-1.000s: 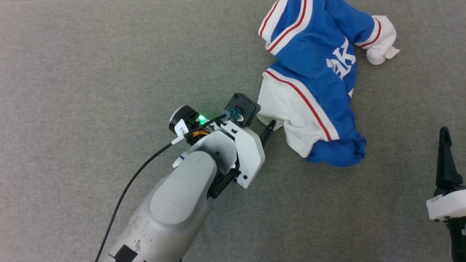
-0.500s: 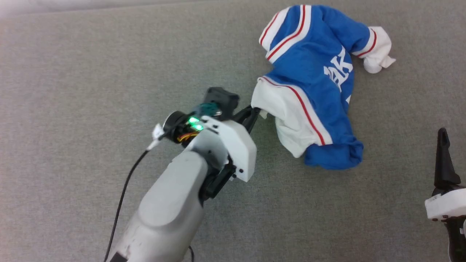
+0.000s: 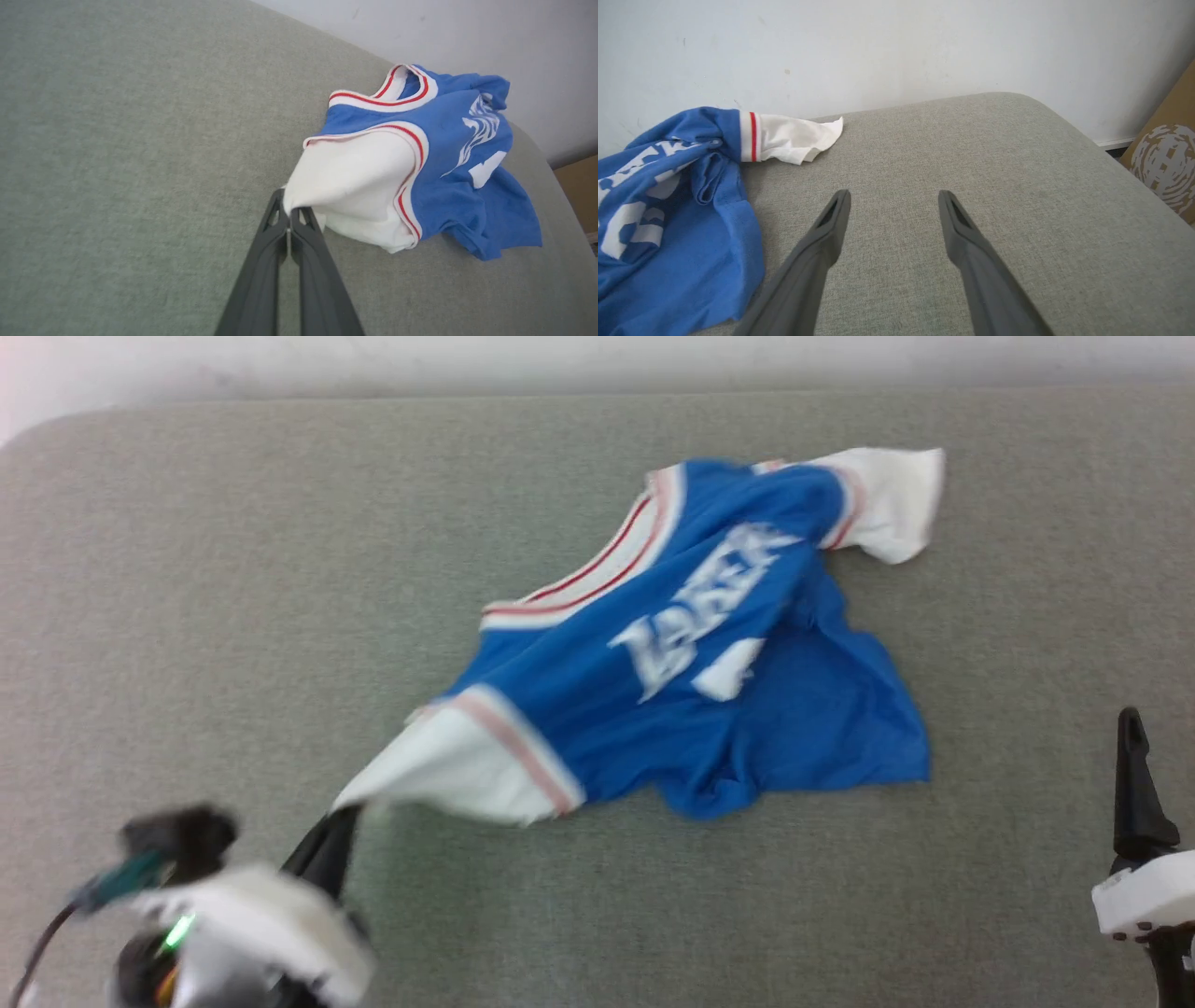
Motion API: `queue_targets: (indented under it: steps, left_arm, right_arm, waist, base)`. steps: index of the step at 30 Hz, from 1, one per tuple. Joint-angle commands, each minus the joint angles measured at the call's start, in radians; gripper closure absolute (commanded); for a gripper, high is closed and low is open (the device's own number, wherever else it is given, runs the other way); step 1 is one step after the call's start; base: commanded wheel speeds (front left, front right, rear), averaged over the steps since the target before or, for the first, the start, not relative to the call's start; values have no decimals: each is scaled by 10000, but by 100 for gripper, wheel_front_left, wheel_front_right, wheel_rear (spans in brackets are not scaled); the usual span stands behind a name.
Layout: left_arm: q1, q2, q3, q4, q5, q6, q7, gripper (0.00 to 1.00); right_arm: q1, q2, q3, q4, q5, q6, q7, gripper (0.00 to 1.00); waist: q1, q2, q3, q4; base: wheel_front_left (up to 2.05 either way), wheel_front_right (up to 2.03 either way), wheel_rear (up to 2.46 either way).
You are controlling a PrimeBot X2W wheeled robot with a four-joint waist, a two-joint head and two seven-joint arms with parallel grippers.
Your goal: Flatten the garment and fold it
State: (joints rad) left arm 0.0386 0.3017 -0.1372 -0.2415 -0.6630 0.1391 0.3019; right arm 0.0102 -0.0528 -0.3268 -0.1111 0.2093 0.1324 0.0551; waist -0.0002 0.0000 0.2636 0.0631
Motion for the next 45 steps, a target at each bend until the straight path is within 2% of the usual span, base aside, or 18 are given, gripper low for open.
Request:
queue_targets:
  steps: [1,3,4,5,6,13,16,19,22,25,29,32,33,38,45]
  left_arm:
    - [604,194,349,-243,-120,216,68,100]
    - [1183,482,764,-346,25,460,-8,100]
    - [1299,482,933,-340,86,580,-171,95]
    - [1316,381,1084,-314,95,679,-414,41]
    - [1303,339,1099,-232,172,693,-595,0]
    - [344,-156,993,43,950,821,-2249,0]
    - [-177,-158,832,-429,1494,830,-2864,0]
    - [-736,-217,196,-1071,1972,637,-3057,0]
    - [-1384,-362,-982,-1314,2479,253,-2794,0]
    - [-2151,-755,-2198,-1042,2743,-209,-2443,0]
    - [-3129,-1215,-3616,127,3198,-858,-2018,0]
    - [-3792,-1272,-4686,1301,3797,-1469,-1597,0]
    - [-3792,-1272,-4686,1301,3797,-1469,-1597,0]
    - [-4703,-1091,-5994,3125,4578,-2252,-749,0]
    - [-5737,-1056,-7076,4838,4687,-2607,129,0]
  right_arm:
    - [116,26,-35,-45,-43,-17,63,0]
    - [162,26,-58,-69,-80,-17,128,0]
    - [176,26,-67,-86,-102,-17,162,0]
    - [181,26,-59,-102,-125,-17,201,0]
    - [182,26,-30,-114,-152,-17,244,0]
    - [187,26,133,-263,-244,-17,492,0]
    - [230,26,150,-335,-271,-17,559,0]
    - [275,26,148,-387,-272,-17,597,0]
    - [274,26,141,-419,-242,-17,609,0]
    - [196,26,144,-443,-208,-17,594,0]
    - [26,26,115,-448,-179,-17,546,0]
    - [-97,26,85,-434,-171,-17,514,0]
    - [-97,26,85,-434,-171,-17,514,0]
    - [-296,26,42,-415,-175,-17,477,0]
    - [-465,26,70,-293,-131,-17,370,0]
  waist:
    - [2,0,-57,196]
    - [2,0,-83,294]
    - [2,0,-98,352]
    - [2,0,-116,397]
    - [2,0,-152,440]
    - [2,0,-326,546]
    - [2,0,-372,505]
    - [2,0,-360,445]
    - [2,0,-245,367]
    - [2,0,-59,264]
    - [2,0,250,79]
    - [2,0,479,-78]
    - [2,0,479,-78]
    - [2,0,879,-355]
    - [2,0,1273,-574]
  base:
    - [0,0,0]
    - [0,0,0]
    - [0,0,0]
    - [0,0,0]
    - [0,0,0]
    - [0,0,0]
    - [0,0,0]
    - [0,0,0]
    - [0,0,0]
    - [0,0,0]
    - [0,0,0]
    - [0,0,0]
    - [0,0,0]
    - [0,0,0]
    - [0,0,0]
